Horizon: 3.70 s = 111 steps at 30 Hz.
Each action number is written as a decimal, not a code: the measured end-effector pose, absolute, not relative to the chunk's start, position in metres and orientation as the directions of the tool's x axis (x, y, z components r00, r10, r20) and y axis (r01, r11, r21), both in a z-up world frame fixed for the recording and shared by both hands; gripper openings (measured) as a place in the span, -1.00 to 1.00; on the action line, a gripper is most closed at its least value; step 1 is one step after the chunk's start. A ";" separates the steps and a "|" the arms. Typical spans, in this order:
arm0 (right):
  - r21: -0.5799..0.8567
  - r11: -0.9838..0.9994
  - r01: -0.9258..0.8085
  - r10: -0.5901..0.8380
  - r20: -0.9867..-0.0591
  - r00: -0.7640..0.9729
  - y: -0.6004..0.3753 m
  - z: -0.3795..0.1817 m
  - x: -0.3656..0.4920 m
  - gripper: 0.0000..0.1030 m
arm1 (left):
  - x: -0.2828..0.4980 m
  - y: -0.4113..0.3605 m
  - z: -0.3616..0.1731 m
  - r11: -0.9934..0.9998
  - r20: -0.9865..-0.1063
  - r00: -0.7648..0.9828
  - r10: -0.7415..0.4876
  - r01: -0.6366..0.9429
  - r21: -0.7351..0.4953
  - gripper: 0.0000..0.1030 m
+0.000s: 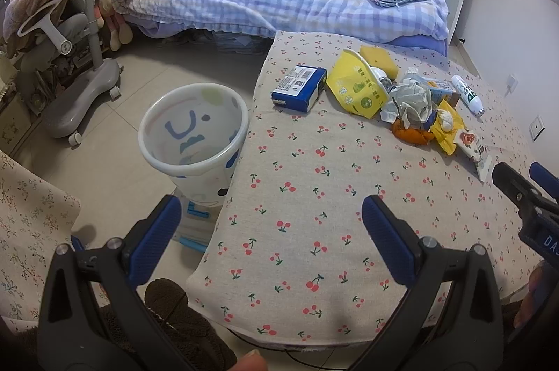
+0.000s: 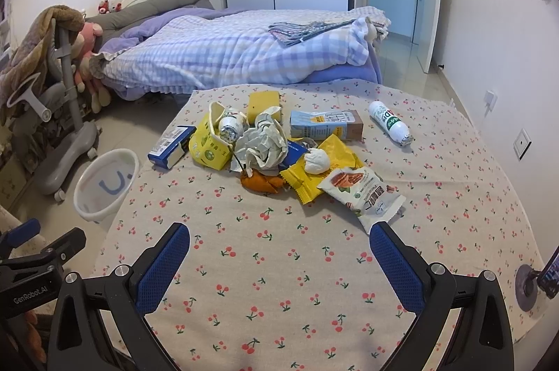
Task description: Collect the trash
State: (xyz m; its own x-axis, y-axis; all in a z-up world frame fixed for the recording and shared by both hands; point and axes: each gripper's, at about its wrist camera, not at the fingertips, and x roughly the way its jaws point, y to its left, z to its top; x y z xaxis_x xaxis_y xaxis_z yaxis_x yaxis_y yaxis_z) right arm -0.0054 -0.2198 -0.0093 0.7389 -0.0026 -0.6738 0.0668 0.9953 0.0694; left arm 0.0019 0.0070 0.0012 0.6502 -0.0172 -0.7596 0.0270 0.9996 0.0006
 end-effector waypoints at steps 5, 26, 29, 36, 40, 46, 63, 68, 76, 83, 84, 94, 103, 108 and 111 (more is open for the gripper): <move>0.069 0.995 0.066 -0.002 -0.674 0.739 -0.220 -0.009 -0.005 1.00 | 0.002 0.006 0.001 1.000 -0.759 0.650 -0.017 0.028 0.001 1.00; 0.071 0.996 0.062 0.002 -0.675 0.738 -0.217 -0.008 -0.006 1.00 | 0.003 0.005 0.004 1.000 -0.759 0.651 -0.020 0.027 -0.004 1.00; 0.072 0.995 0.062 0.003 -0.673 0.740 -0.216 -0.005 -0.006 1.00 | 0.003 0.004 0.005 1.000 -0.758 0.652 -0.026 0.029 -0.009 1.00; 0.075 0.996 0.058 0.010 -0.693 0.721 -0.224 0.010 0.003 1.00 | 0.007 -0.001 0.014 0.998 -0.744 0.668 -0.033 0.057 0.007 1.00; 0.089 0.994 0.057 0.027 -0.735 0.678 -0.242 0.025 0.017 1.00 | 0.022 -0.007 0.020 0.991 -0.767 0.639 -0.055 0.131 0.038 1.00; 0.114 0.991 0.075 0.044 -0.785 0.618 -0.281 0.035 0.048 1.00 | 0.062 -0.012 0.021 0.973 -0.848 0.515 -0.122 0.231 0.000 1.00; 0.018 0.998 -0.060 0.035 -0.955 0.294 -0.315 -0.070 0.146 1.00 | 0.195 -0.018 -0.043 0.964 -0.894 0.409 -0.183 0.254 -0.081 0.99; 0.005 0.997 -0.074 0.023 -0.970 0.243 -0.325 -0.099 0.152 1.00 | 0.217 -0.025 -0.061 0.962 -0.893 0.416 -0.173 0.267 -0.062 0.99; -0.043 0.990 -0.133 -0.009 -0.970 0.244 -0.320 -0.133 0.155 1.00 | 0.229 -0.021 -0.083 0.965 -0.902 0.379 -0.207 0.229 -0.126 0.83; -0.009 0.991 -0.132 0.025 -0.967 0.254 -0.317 -0.132 0.148 0.70 | 0.220 -0.032 -0.081 0.950 -0.907 0.344 -0.241 0.275 -0.148 0.15; 0.001 0.991 -0.135 0.036 -0.967 0.253 -0.317 -0.132 0.147 0.59 | 0.217 -0.034 -0.079 0.949 -0.908 0.342 -0.241 0.279 -0.147 0.15; 0.029 0.995 -0.096 0.055 -0.959 0.277 -0.326 -0.096 0.130 -0.29 | 0.198 -0.018 -0.062 0.958 -0.908 0.345 -0.237 0.237 -0.160 0.14; 0.102 0.993 -0.058 0.116 -0.925 0.361 -0.320 -0.048 0.111 -0.64 | 0.169 0.005 -0.039 0.953 -0.899 0.370 -0.232 0.269 -0.135 0.14; 0.110 0.992 -0.065 0.127 -0.907 0.402 -0.314 -0.035 0.118 -0.81 | 0.156 0.026 -0.032 0.958 -0.895 0.384 -0.227 0.255 -0.133 0.14; 0.092 0.994 -0.067 0.111 -0.904 0.413 -0.308 -0.033 0.117 -0.82 | 0.149 0.041 -0.029 0.962 -0.892 0.397 -0.217 0.240 -0.128 0.14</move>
